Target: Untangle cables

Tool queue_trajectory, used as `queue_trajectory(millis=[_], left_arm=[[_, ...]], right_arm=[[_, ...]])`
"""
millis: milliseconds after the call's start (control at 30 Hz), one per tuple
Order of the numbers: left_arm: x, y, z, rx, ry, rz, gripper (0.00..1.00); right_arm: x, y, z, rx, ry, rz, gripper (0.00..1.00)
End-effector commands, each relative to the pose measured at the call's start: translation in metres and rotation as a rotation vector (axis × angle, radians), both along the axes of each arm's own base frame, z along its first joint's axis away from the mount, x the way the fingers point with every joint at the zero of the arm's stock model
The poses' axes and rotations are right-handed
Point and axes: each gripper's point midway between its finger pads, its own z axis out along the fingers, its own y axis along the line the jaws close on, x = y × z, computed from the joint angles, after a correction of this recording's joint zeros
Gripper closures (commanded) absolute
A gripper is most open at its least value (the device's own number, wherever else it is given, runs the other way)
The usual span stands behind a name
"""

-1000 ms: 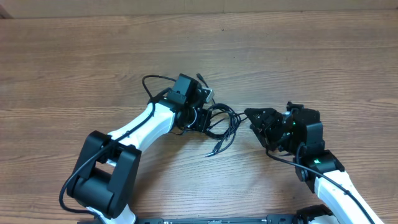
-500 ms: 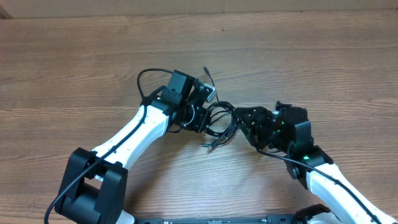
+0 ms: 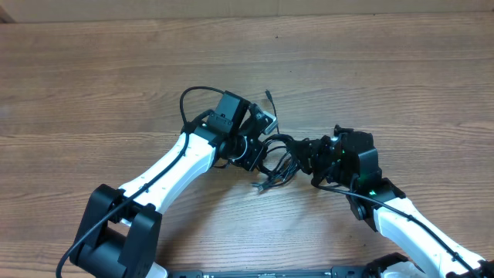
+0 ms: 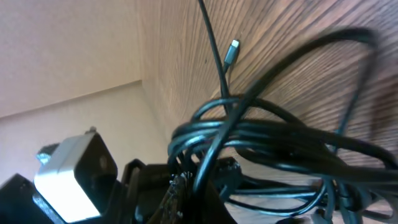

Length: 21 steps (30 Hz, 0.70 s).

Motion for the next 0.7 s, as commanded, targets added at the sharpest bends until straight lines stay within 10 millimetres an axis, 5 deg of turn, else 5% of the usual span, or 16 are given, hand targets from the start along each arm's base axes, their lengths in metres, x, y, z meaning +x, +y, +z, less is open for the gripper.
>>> queue_trajectory(millis=[0,267,400,667], left_arm=[[0.017,0.003,0.017,0.007,-0.061,0.073,0.96],[0.021,0.010,0.014,0.033,-0.063,0.104,0.96],[0.021,0.010,0.014,0.033,-0.063,0.103,0.96],[0.023,0.014,0.012,0.064,-0.086,0.099,0.96]], right_arm=[[-0.003,0.006,0.004,-0.006,-0.035,0.050,0.96],[0.016,-0.007,0.035,0.036,-0.164,0.008,0.96],[0.031,-0.030,0.056,0.068,-0.234,-0.060,0.96],[0.041,-0.061,0.053,0.124,-0.150,-0.171,0.96]])
